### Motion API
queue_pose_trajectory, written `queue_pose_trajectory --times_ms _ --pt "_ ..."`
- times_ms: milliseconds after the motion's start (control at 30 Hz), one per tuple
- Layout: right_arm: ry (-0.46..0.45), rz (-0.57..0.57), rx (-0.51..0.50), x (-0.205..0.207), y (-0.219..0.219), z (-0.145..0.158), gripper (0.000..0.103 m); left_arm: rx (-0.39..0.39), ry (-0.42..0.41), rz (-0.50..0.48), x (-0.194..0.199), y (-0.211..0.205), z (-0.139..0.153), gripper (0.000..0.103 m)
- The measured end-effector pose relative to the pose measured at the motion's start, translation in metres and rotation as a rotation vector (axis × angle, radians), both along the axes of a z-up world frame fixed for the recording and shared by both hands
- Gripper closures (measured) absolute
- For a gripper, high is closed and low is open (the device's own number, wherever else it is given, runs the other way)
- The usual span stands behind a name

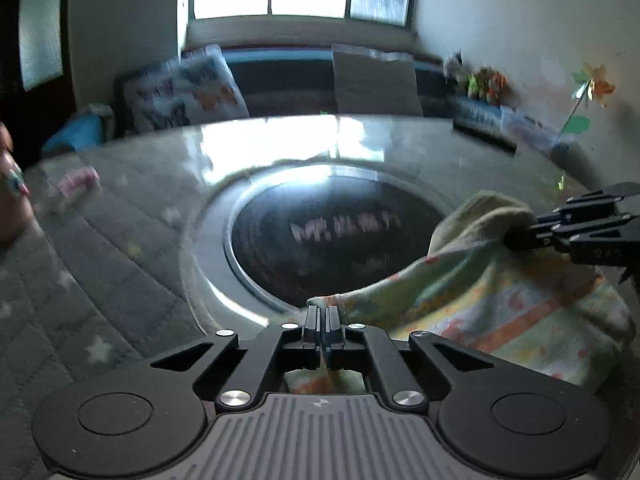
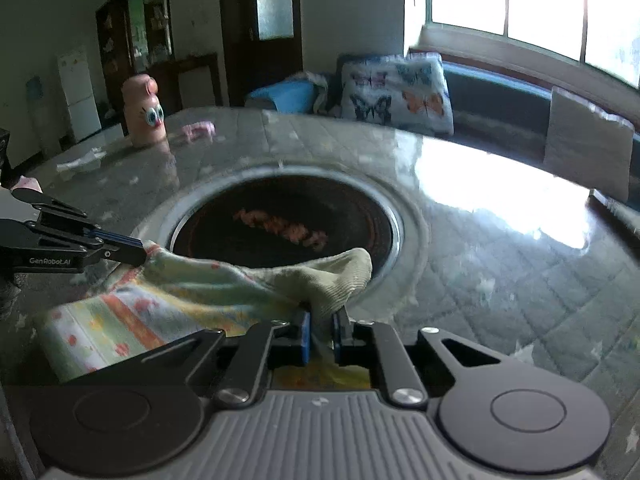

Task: Fold clothes
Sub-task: 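Lift the hem with both grippers and fold it toward the collar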

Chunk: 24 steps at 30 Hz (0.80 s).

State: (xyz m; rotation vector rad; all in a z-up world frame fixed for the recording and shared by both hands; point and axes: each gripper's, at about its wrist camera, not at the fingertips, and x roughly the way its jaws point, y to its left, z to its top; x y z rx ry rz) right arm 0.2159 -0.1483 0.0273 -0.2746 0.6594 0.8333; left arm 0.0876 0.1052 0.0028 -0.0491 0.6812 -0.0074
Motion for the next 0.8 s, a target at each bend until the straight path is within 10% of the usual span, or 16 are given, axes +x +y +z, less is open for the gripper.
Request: queue_pose_trajectory --times_ms 300,800 --pt "0.003 -0.036 0.035 0.006 0.018 -0.016 0.084 0.087 0.012 0.083 -0.008 -0.003 -0.008 0.100" --pt "0.039 -0.306 0.094 -0.013 -0.082 -0.014 0.079 0.097 0.034 0.094 -0.004 -0.004 -0.017 0.100"
